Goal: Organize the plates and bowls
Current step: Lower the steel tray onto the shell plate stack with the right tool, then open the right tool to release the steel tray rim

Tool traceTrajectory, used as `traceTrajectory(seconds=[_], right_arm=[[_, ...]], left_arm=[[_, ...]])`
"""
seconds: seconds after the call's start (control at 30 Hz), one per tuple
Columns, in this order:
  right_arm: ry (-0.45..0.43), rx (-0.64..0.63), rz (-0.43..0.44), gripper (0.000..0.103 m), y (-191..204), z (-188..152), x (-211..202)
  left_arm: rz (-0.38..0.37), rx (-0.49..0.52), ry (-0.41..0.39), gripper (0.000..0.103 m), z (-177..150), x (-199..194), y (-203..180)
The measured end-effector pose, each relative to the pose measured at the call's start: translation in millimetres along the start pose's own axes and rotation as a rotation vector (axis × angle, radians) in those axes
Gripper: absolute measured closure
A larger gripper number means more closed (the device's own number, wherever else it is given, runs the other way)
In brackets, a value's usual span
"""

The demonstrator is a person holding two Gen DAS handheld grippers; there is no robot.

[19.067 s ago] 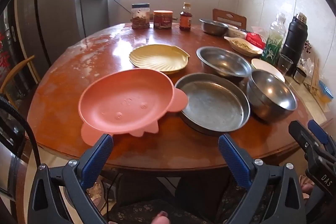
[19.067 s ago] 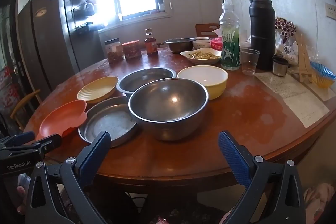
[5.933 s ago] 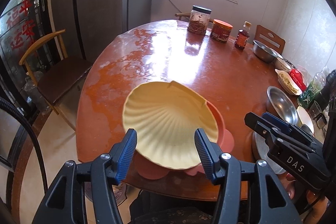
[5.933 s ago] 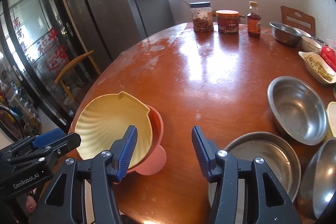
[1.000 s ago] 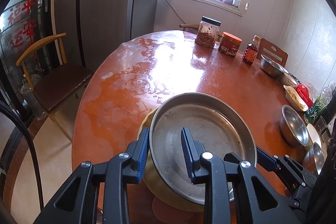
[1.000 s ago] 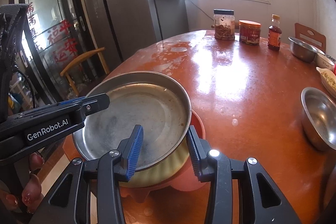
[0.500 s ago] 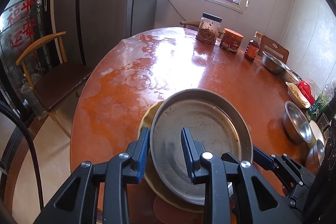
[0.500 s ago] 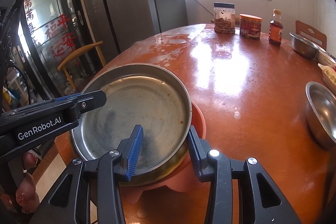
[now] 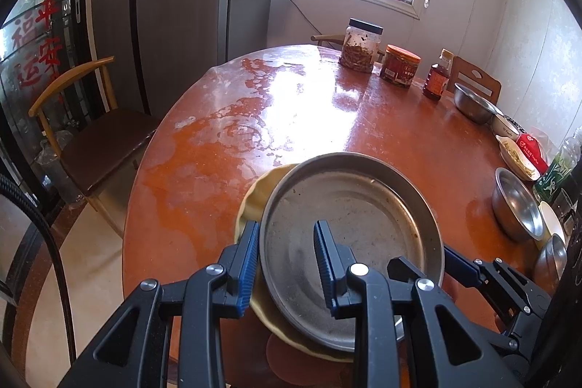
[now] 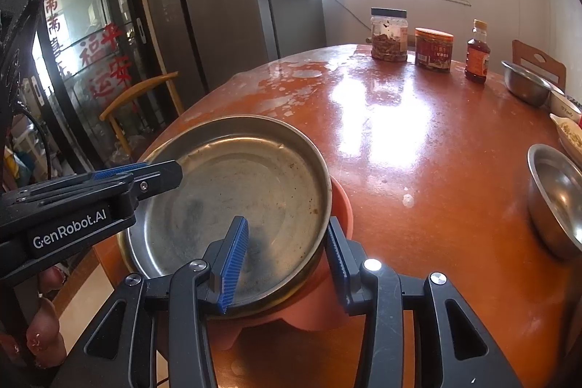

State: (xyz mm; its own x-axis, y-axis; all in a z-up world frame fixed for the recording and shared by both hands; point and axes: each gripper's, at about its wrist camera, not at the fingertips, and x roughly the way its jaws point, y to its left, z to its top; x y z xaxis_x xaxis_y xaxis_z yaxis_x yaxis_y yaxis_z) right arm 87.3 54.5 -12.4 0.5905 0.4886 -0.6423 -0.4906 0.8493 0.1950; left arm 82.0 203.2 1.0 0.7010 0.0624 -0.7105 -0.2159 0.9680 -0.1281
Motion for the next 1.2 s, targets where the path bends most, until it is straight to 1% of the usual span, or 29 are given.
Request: traceTrajectory(seconds=[0.53, 0.9, 1.03, 1.2], right_arm=[[0.004, 0.004, 0.003, 0.059, -2.1, 3.0, -3.4], [-0.004, 0.033, 0.013, 0.058, -8.0, 4.4, -10.0], [-0.010, 0.038, 0.007, 0.054, -9.8, 4.6, -11.8], [-0.007, 0.051, 0.007, 0.053, -13.1, 5.8, -12.5]], left_arm=[[0.003, -0.002, 0.003, 0.072, -0.2, -0.3, 2.4], [0.006, -0.007, 0.002, 0.072, -0.6, -1.7, 2.5], [0.010, -0.003, 0.007, 0.072, -0.1, -1.0, 2.9], [0.011, -0.004, 0.011, 0.072, 0.3, -1.2, 2.7]])
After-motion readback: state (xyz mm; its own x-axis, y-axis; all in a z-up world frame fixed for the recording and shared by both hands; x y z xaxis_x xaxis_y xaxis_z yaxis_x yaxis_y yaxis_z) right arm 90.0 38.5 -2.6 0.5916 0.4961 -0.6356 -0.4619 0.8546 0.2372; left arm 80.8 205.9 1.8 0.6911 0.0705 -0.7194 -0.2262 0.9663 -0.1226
